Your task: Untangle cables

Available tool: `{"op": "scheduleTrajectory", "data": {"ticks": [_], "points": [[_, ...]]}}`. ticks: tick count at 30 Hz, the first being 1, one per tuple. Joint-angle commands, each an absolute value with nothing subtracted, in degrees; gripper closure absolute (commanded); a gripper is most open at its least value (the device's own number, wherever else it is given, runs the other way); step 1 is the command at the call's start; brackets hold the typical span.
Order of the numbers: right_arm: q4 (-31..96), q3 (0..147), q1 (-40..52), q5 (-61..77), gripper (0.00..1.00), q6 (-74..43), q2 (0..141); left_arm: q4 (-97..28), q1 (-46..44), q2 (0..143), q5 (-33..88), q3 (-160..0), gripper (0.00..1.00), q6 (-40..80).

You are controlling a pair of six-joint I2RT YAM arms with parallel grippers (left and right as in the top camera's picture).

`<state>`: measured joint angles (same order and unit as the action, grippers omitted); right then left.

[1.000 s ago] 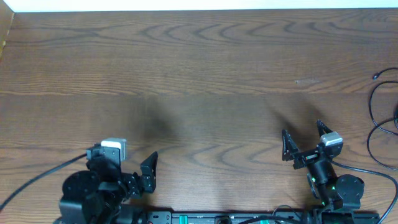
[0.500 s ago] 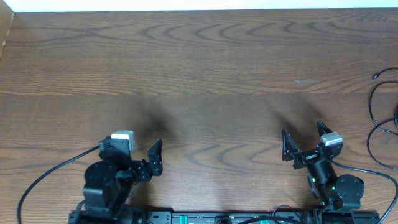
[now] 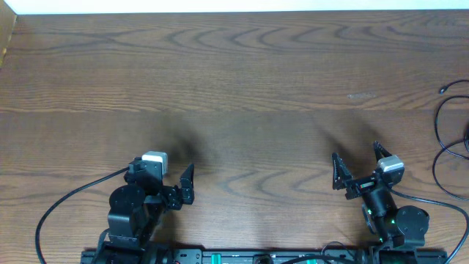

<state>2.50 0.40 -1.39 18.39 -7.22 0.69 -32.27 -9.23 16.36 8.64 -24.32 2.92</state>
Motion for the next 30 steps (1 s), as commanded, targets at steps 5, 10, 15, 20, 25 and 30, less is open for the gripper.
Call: {"op": "scheduleTrajectory", "data": {"ticks": [5,10,15,20,25,30], "points": [[2.79,0.32,-1.04,18.33,0.01,-7.66,0.3,-31.57,-9.45,16.08,8.38,-24.21,0.02,-3.95],[2.79,0.32,-1.04,18.33,0.01,-7.68,0.3,-31.57,-9.45,16.08,8.29,-24.21,0.02,-4.97],[2.79,0.32,-1.04,18.33,0.01,-7.68,0.3,-31.55,-9.45,16.08,8.05,-24.16,0.02,-6.48],[2.79,0.32,-1.04,18.33,0.01,-7.66,0.3,-30.76,-9.45,16.08,7.88,-22.96,0.02,-7.7],[2.79,0.32,-1.04,18.33,0.01,-7.66,0.3,-28.45,-9.45,16.08,7.9,-20.1,0.02,-7.68],[2.79,0.32,-1.04,18.33,0.01,-7.68,0.3,-25.06,-9.45,16.08,7.88,-16.75,0.02,-7.7]]}}
